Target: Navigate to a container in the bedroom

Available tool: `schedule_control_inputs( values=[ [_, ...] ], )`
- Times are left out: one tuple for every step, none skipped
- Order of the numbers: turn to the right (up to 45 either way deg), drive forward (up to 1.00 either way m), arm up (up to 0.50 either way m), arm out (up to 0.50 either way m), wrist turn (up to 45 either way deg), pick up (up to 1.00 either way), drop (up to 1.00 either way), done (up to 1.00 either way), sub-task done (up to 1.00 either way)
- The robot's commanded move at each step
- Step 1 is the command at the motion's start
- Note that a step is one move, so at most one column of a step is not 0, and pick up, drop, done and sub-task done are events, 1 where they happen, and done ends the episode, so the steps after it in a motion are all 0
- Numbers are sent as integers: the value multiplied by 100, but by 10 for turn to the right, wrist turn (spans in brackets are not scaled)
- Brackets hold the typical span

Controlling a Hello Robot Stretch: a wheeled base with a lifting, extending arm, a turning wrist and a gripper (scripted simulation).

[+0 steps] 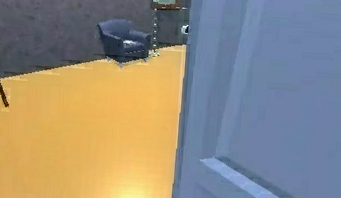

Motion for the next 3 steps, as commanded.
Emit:
schedule_control_inputs(
  values=[
    [-420, 0, 0, 0, 0, 0, 0, 0, 0],
    [0, 100, 0, 0, 0, 0, 0, 0, 0],
    [-30, 0, 0, 0, 0, 0, 0, 0, 0]
  ],
)
